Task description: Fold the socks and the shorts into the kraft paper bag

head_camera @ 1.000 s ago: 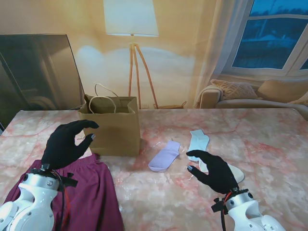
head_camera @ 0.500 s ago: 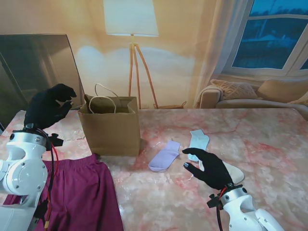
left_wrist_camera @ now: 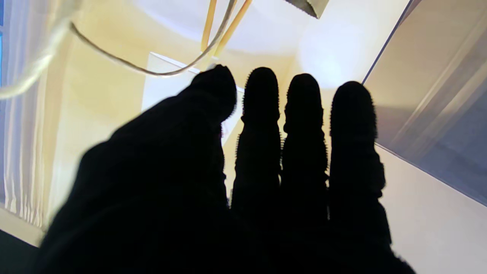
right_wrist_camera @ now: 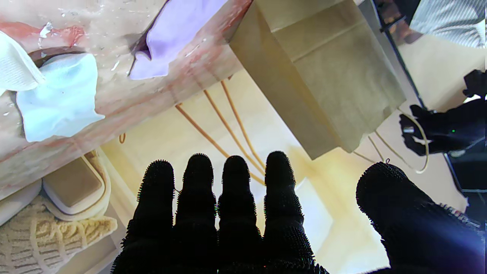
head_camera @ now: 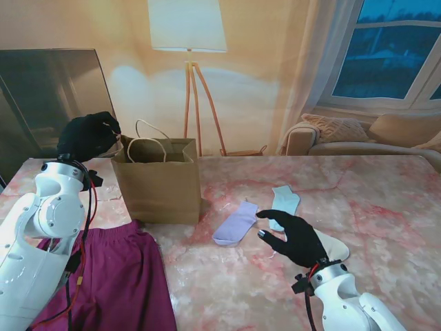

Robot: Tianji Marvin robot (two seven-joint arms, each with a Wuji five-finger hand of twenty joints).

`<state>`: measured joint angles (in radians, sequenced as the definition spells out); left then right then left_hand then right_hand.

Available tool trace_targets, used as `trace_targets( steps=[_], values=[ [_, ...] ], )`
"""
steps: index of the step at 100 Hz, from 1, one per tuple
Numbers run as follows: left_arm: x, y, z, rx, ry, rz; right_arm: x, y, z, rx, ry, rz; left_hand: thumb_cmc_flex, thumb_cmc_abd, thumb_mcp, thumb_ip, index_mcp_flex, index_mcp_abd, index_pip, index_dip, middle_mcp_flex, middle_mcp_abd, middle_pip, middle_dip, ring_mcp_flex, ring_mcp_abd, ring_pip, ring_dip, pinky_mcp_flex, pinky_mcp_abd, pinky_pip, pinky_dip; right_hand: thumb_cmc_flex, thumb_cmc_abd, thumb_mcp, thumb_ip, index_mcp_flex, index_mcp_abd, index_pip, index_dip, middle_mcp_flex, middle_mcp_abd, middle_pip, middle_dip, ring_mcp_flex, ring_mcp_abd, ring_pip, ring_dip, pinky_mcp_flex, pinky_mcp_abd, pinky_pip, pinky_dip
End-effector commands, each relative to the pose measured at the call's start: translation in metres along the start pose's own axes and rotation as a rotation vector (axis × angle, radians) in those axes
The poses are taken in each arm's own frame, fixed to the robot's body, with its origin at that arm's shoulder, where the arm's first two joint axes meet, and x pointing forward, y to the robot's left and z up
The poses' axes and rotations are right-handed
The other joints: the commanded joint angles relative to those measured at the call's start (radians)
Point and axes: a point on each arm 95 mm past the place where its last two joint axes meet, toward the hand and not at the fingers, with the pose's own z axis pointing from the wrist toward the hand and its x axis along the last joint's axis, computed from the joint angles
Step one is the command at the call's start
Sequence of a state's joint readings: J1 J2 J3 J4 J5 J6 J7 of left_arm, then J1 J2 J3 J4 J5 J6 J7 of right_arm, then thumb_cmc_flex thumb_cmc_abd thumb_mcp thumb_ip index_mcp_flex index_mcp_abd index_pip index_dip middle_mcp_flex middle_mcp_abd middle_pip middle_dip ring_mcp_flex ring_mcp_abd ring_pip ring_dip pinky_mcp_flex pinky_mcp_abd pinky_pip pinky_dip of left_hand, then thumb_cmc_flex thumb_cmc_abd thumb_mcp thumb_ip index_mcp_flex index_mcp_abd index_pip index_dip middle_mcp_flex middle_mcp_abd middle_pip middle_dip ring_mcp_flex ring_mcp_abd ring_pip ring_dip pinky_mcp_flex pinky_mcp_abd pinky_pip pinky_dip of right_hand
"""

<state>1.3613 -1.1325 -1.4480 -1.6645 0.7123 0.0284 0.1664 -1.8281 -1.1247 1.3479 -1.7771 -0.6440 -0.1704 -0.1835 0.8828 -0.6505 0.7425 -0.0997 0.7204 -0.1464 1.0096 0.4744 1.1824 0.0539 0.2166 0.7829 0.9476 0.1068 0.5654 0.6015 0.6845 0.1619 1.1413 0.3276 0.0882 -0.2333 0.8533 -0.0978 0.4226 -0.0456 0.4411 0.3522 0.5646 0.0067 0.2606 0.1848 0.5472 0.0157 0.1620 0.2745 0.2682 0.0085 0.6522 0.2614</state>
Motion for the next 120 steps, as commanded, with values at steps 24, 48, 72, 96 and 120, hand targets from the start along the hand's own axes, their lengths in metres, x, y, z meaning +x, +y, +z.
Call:
trace_targets(
  steps=[24,48,72,96,120],
  values=[
    [0.013,0.023,0.014,-0.032,0.068,-0.033,0.003,-0.007,0.005,0.023,0.006,0.014,0.049,-0.05,0.06,-0.041,0.046,-0.044,0.027,-0.09,0.046,-0.041,-0.05,-0.037,0.04,0.003,-0.045,0.032,0.039,-0.035,-0.036,-0.017,0.005,0.011,0.004,0.032,-0.001,-0.007,0.02,-0.006,0.024,-0.007,0.019,0.012,0.015,0.005,0.011,0.017,-0.003,0.003,0.027,-0.002],
    [0.017,0.042,0.014,-0.142,0.144,-0.045,0.002,-0.01,0.005,0.032,0.002,0.022,0.055,-0.054,0.051,-0.041,0.063,-0.059,0.023,-0.1,0.06,-0.041,-0.05,-0.045,0.068,0.001,-0.064,0.048,0.075,-0.044,-0.045,-0.034,0.006,0.012,0.003,0.032,0.0,-0.009,0.021,-0.005,0.026,-0.006,0.021,0.013,0.017,0.008,0.012,0.02,-0.003,0.003,0.028,0.0],
    [0.011,0.051,0.02,-0.225,0.187,0.05,0.001,-0.01,0.004,0.034,0.005,0.025,0.033,-0.078,0.024,-0.051,0.058,-0.057,0.024,-0.105,0.058,-0.037,-0.051,-0.044,0.062,-0.003,-0.067,0.05,0.072,-0.039,-0.041,-0.038,0.006,0.012,0.001,0.032,0.003,-0.01,0.022,-0.004,0.032,-0.006,0.026,0.014,0.02,0.011,0.013,0.023,-0.002,0.005,0.029,0.002],
    [0.006,0.053,0.027,-0.335,0.184,0.101,0.001,-0.01,0.004,0.032,0.004,0.028,-0.22,-0.127,0.189,-0.042,-0.016,0.128,-0.321,-0.093,-0.263,-0.003,0.043,-0.378,-0.144,-0.018,-0.22,-0.139,-0.157,-0.025,-0.292,-0.049,0.006,0.011,0.002,0.033,0.005,-0.011,0.022,-0.004,0.038,-0.005,0.033,0.018,0.02,0.015,0.014,0.026,-0.003,0.01,0.03,0.005],
    [0.005,0.052,0.029,-0.512,0.196,0.215,0.001,-0.01,0.004,0.032,0.0,0.028,-0.491,-0.165,0.21,-0.102,-0.265,0.27,-0.736,-0.238,-0.691,0.018,-0.089,-0.495,-0.543,-0.072,-0.424,-0.289,-0.591,-0.084,-0.673,-0.086,0.004,0.01,0.001,0.033,0.005,-0.015,0.023,-0.003,0.038,-0.007,0.038,0.02,0.015,0.021,0.014,0.031,-0.017,0.045,0.036,0.016]
  ],
)
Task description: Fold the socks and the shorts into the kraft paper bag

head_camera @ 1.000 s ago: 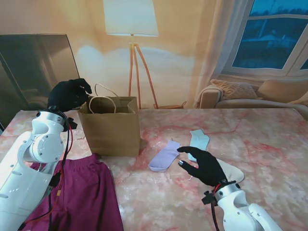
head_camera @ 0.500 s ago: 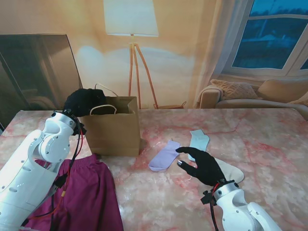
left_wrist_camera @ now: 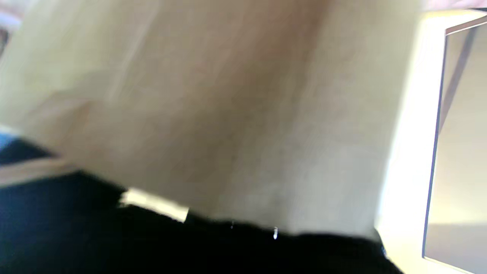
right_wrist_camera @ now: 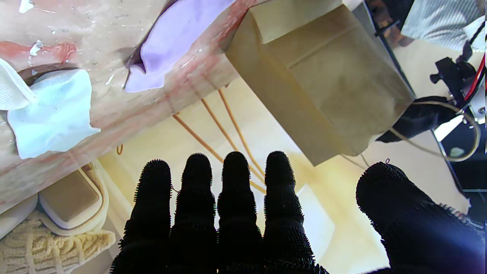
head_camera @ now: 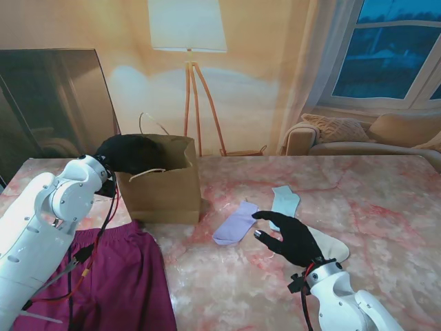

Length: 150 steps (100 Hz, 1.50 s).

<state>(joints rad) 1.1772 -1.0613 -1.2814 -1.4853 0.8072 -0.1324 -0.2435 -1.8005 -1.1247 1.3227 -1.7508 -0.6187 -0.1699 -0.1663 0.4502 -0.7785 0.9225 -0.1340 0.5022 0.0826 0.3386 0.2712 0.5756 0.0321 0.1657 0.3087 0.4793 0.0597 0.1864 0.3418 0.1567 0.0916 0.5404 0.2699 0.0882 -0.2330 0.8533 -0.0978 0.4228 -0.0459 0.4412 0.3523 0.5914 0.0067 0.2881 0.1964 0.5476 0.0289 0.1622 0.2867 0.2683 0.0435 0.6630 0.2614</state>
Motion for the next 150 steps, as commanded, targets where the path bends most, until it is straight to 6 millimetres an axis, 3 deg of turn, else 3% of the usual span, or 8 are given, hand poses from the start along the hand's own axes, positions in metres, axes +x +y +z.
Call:
trace_targets(
  steps=[1,29,49,96,112,119,137,150],
  values=[
    [-0.002,-0.006,-0.001,-0.017,0.007,0.016,0.001,-0.003,-0.002,0.006,-0.002,0.003,-0.066,-0.037,0.029,-0.069,-0.055,0.046,-0.073,-0.038,-0.095,0.042,-0.042,-0.023,-0.085,-0.025,-0.049,-0.032,-0.07,-0.013,-0.078,-0.03,0.004,0.01,0.001,0.033,0.004,-0.014,0.023,-0.003,0.011,-0.007,0.01,0.009,0.013,0.007,0.013,0.019,-0.018,0.011,0.025,0.016],
    [-0.001,-0.01,-0.002,-0.097,-0.003,0.019,0.002,-0.002,-0.001,0.003,-0.006,0.006,-0.29,-0.013,0.091,-0.107,-0.23,0.206,-0.291,-0.116,-0.398,0.141,-0.106,-0.106,-0.402,0.032,-0.099,-0.125,-0.19,-0.016,-0.252,-0.103,0.003,0.009,0.0,0.033,0.004,-0.018,0.022,-0.001,0.006,-0.007,0.009,0.008,0.009,0.011,0.012,0.026,-0.023,0.023,0.028,0.034],
    [0.002,-0.011,-0.003,-0.122,-0.005,0.022,0.002,-0.002,-0.001,0.003,-0.009,0.009,-0.311,0.029,0.071,-0.108,-0.255,0.221,-0.321,-0.111,-0.437,0.153,-0.107,-0.12,-0.425,0.038,-0.116,-0.141,-0.189,0.0,-0.273,-0.096,0.003,0.009,0.001,0.033,0.004,-0.019,0.022,0.0,0.004,-0.006,0.01,0.009,0.009,0.013,0.011,0.029,-0.023,0.024,0.026,0.043],
    [0.006,-0.033,-0.025,0.262,-0.03,-0.071,0.002,-0.001,-0.001,-0.006,-0.009,0.007,0.075,0.244,-0.087,0.003,0.082,-0.066,0.103,0.089,0.111,0.003,0.067,0.025,0.117,-0.005,0.103,0.026,0.067,0.005,0.194,0.104,0.006,0.01,0.001,0.033,0.007,-0.019,0.022,0.002,0.008,-0.004,0.012,0.009,0.013,0.015,0.012,0.033,-0.016,0.022,0.023,0.058],
    [0.016,-0.042,-0.042,0.402,-0.03,-0.153,0.003,-0.001,0.0,-0.008,-0.007,0.008,0.111,0.288,-0.06,0.018,0.141,-0.109,0.223,0.113,0.228,-0.006,0.1,0.06,0.239,0.005,0.172,0.098,0.157,0.025,0.32,0.15,0.007,0.011,0.001,0.033,0.009,-0.019,0.022,0.002,0.009,-0.006,0.013,0.01,0.014,0.013,0.012,0.034,-0.013,0.022,0.023,0.061],
    [0.022,-0.044,-0.05,0.453,-0.026,-0.206,0.004,-0.002,0.0,-0.01,-0.005,0.01,0.146,0.288,-0.103,-0.021,0.162,-0.131,0.259,0.109,0.264,-0.004,0.108,0.074,0.268,0.012,0.189,0.124,0.174,0.031,0.351,0.157,0.007,0.01,0.001,0.033,0.01,-0.018,0.023,0.002,0.009,-0.004,0.013,0.01,0.014,0.015,0.012,0.034,-0.013,0.022,0.023,0.063],
    [0.037,-0.048,-0.072,0.569,-0.009,-0.273,0.006,-0.002,0.0,-0.013,-0.001,0.008,0.136,0.325,-0.151,-0.027,0.169,-0.134,0.266,0.094,0.277,0.004,0.101,0.079,0.273,0.017,0.186,0.136,0.176,0.038,0.365,0.159,0.007,0.01,0.002,0.032,0.009,-0.017,0.023,0.002,0.008,-0.004,0.012,0.009,0.014,0.015,0.012,0.034,-0.013,0.019,0.021,0.064],
    [0.052,-0.048,-0.089,0.629,0.021,-0.33,0.007,0.0,-0.001,-0.019,-0.002,0.002,0.091,0.456,-0.242,0.032,0.159,-0.092,0.162,0.057,0.226,0.024,0.05,0.045,0.216,0.018,0.095,0.061,0.135,0.012,0.271,0.116,0.006,0.01,0.002,0.032,0.009,-0.018,0.022,0.002,0.009,-0.005,0.012,0.009,0.016,0.014,0.013,0.034,-0.013,0.016,0.018,0.064]
  ],
)
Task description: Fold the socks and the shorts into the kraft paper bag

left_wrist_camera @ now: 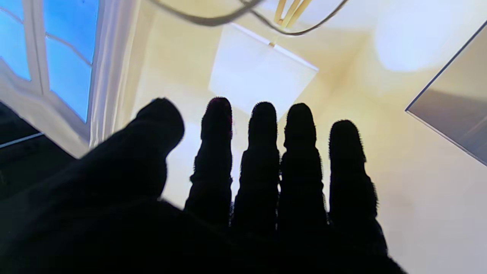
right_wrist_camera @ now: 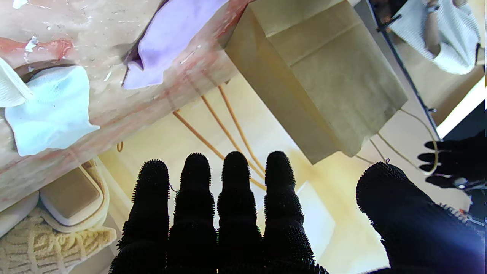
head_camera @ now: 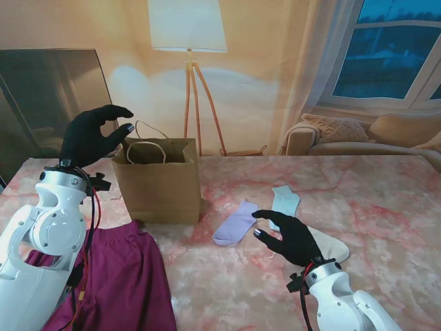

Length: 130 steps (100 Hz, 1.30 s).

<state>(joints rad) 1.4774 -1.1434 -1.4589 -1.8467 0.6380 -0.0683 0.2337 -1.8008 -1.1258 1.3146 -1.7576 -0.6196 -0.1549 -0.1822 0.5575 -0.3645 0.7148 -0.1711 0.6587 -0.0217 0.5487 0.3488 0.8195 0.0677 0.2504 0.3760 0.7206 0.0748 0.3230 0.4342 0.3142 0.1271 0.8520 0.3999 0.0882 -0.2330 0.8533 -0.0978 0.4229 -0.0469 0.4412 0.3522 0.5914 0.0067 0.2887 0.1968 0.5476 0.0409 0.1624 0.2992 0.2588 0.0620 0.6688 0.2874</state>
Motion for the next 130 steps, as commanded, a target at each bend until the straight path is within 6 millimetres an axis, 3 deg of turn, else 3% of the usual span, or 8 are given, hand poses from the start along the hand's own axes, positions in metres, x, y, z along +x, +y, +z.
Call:
trace_targets(
  steps=[1,9,30,65,70,107,130],
  values=[
    [0.013,0.0,-0.008,0.009,0.021,-0.056,0.005,0.0,-0.002,-0.005,0.004,0.0,-0.017,0.044,-0.038,0.07,0.001,0.014,-0.053,-0.022,-0.021,-0.011,-0.037,-0.025,-0.029,0.002,-0.044,-0.034,-0.027,-0.025,-0.046,-0.016,0.006,0.011,0.002,0.032,0.009,-0.016,0.022,0.002,0.009,-0.003,0.011,0.009,0.016,0.002,0.012,0.022,-0.004,-0.003,0.012,0.038],
    [0.026,0.0,-0.019,0.027,0.048,-0.104,0.005,0.001,-0.002,-0.007,0.003,-0.003,-0.018,0.071,-0.09,0.079,-0.005,0.032,-0.111,-0.045,-0.051,-0.009,-0.055,-0.045,-0.063,-0.004,-0.065,-0.063,-0.045,-0.049,-0.097,-0.036,0.007,0.01,0.002,0.032,0.009,-0.016,0.023,0.002,0.01,-0.003,0.011,0.009,0.017,0.001,0.013,0.022,-0.002,-0.006,0.011,0.038],
    [0.055,0.012,-0.048,0.018,0.134,-0.182,0.005,0.003,-0.003,-0.018,-0.005,-0.006,-0.033,0.107,-0.152,0.088,-0.018,0.057,-0.182,-0.071,-0.086,-0.006,-0.074,-0.068,-0.098,-0.01,-0.082,-0.09,-0.06,-0.061,-0.14,-0.052,0.008,0.009,0.004,0.032,0.011,-0.014,0.023,0.002,0.012,-0.002,0.011,0.009,0.018,0.002,0.013,0.021,-0.001,-0.013,0.005,0.034],
    [0.087,0.065,-0.087,-0.108,0.253,-0.341,0.003,0.008,-0.005,-0.024,-0.006,-0.021,-0.039,0.217,-0.335,0.122,-0.026,0.077,-0.26,-0.078,-0.123,0.006,-0.097,-0.086,-0.139,-0.005,-0.104,-0.109,-0.087,-0.068,-0.193,-0.07,0.008,0.01,0.004,0.032,0.011,-0.015,0.022,0.001,0.012,-0.003,0.011,0.009,0.021,-0.003,0.012,0.018,0.002,-0.022,0.002,0.029],
    [0.088,0.076,-0.091,-0.134,0.258,-0.361,0.002,0.009,-0.005,-0.027,-0.007,-0.023,-0.021,0.238,-0.394,0.138,-0.021,0.079,-0.268,-0.074,-0.124,0.009,-0.097,-0.087,-0.141,-0.005,-0.106,-0.111,-0.086,-0.065,-0.202,-0.073,0.008,0.009,0.004,0.032,0.012,-0.015,0.023,0.001,0.014,-0.002,0.011,0.009,0.023,-0.003,0.012,0.017,0.004,-0.022,0.003,0.029],
    [0.061,0.159,-0.106,-0.402,0.194,-0.605,-0.008,0.013,-0.006,-0.033,-0.033,-0.03,-0.03,0.271,-0.437,0.148,-0.042,0.077,-0.281,-0.076,-0.169,0.007,-0.102,-0.09,-0.192,-0.017,-0.119,-0.116,-0.141,-0.077,-0.256,-0.093,0.009,0.008,0.007,0.031,0.017,-0.015,0.025,0.001,0.017,-0.002,0.012,0.009,0.027,-0.008,0.014,0.014,0.009,-0.027,0.006,0.023],
    [0.05,0.186,-0.126,-0.439,0.138,-0.672,-0.02,0.013,-0.007,-0.023,-0.059,-0.044,-0.052,0.27,-0.431,0.154,-0.062,0.07,-0.276,-0.078,-0.195,0.009,-0.099,-0.093,-0.222,-0.026,-0.116,-0.116,-0.164,-0.088,-0.242,-0.083,0.04,0.002,0.029,0.035,0.03,-0.017,0.032,0.003,0.031,-0.004,0.018,0.011,0.042,-0.011,0.019,0.014,0.018,-0.029,0.013,0.02]
  ],
)
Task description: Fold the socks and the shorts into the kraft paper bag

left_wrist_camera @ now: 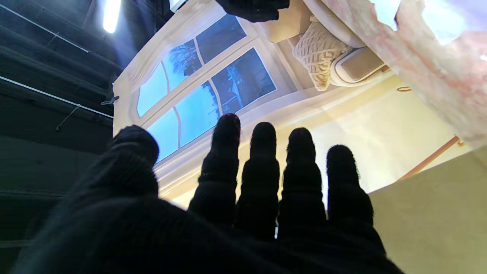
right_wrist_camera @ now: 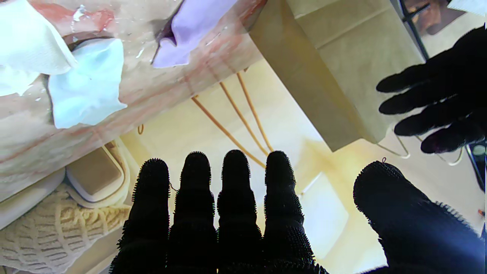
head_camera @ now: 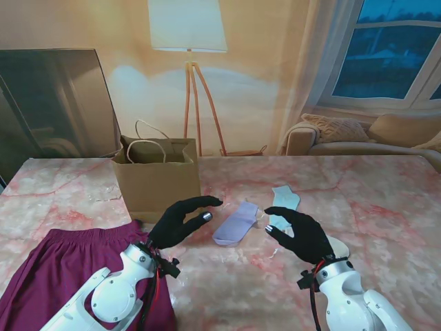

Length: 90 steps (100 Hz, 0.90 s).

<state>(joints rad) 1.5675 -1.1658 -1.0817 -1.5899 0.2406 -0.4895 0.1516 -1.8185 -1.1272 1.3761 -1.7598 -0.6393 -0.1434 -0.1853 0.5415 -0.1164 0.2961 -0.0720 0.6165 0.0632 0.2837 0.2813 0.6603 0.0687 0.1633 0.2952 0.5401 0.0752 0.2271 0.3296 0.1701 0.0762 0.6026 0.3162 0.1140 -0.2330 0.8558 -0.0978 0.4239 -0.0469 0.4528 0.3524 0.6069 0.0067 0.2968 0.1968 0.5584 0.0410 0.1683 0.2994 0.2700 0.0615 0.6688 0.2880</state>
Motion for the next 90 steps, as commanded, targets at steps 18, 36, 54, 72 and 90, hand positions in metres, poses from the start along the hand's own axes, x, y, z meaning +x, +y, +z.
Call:
trace_targets(
  steps=[18,36,54,72,90],
  values=[
    [-0.017,0.023,-0.01,-0.001,-0.02,0.027,-0.01,-0.003,0.001,0.019,-0.021,-0.046,-0.084,0.005,0.069,0.048,-0.056,-0.019,-0.005,-0.029,-0.079,-0.018,-0.007,-0.022,-0.09,-0.047,-0.022,-0.023,-0.06,-0.058,-0.006,-0.003,0.162,-0.054,0.141,0.032,0.07,-0.036,0.064,0.021,0.059,-0.012,0.035,0.023,0.077,-0.016,0.029,0.017,0.042,-0.032,0.043,0.017],
    [-0.03,0.028,-0.01,0.011,-0.043,0.077,-0.02,0.0,0.004,0.051,-0.039,-0.148,-0.08,-0.047,0.231,0.05,-0.073,-0.027,0.02,-0.034,-0.093,-0.037,0.014,-0.021,-0.104,-0.056,-0.007,-0.025,-0.069,-0.068,0.0,0.0,0.352,-0.151,0.252,0.005,0.121,-0.065,0.13,0.05,0.133,-0.03,0.08,0.042,0.167,-0.022,0.063,0.032,0.11,-0.031,0.115,0.014],
    [-0.037,0.03,-0.017,0.003,-0.065,0.07,-0.032,0.003,0.007,0.071,-0.063,-0.249,-0.091,-0.059,0.275,0.048,-0.084,-0.024,0.032,-0.037,-0.105,-0.009,0.019,-0.023,-0.112,-0.055,0.0,-0.025,-0.078,-0.068,0.001,0.0,0.41,-0.264,0.328,-0.022,0.153,-0.108,0.177,0.062,0.179,-0.053,0.106,0.053,0.218,-0.033,0.078,0.047,0.141,-0.019,0.161,0.013],
    [-0.038,0.031,-0.023,0.009,-0.069,0.09,-0.045,-0.002,0.016,0.066,-0.071,-0.341,-0.086,-0.047,0.224,0.047,-0.079,-0.022,0.022,-0.041,-0.112,-0.008,0.008,-0.03,-0.121,-0.051,-0.012,-0.033,-0.08,-0.063,-0.019,-0.011,0.427,-0.446,0.451,-0.032,0.192,-0.143,0.222,0.057,0.23,-0.078,0.14,0.067,0.277,-0.042,0.103,0.08,0.184,-0.003,0.212,0.041],
    [-0.036,0.028,-0.025,0.025,-0.067,0.137,-0.057,-0.009,0.024,0.07,-0.076,-0.447,-0.09,-0.038,0.198,0.048,-0.079,-0.021,0.011,-0.042,-0.118,-0.01,-0.001,-0.032,-0.126,-0.051,-0.021,-0.035,-0.086,-0.061,-0.028,-0.015,0.43,-0.539,0.481,-0.036,0.195,-0.162,0.248,0.043,0.251,-0.09,0.166,0.077,0.324,-0.048,0.151,0.136,0.222,0.023,0.291,0.117]
  ],
)
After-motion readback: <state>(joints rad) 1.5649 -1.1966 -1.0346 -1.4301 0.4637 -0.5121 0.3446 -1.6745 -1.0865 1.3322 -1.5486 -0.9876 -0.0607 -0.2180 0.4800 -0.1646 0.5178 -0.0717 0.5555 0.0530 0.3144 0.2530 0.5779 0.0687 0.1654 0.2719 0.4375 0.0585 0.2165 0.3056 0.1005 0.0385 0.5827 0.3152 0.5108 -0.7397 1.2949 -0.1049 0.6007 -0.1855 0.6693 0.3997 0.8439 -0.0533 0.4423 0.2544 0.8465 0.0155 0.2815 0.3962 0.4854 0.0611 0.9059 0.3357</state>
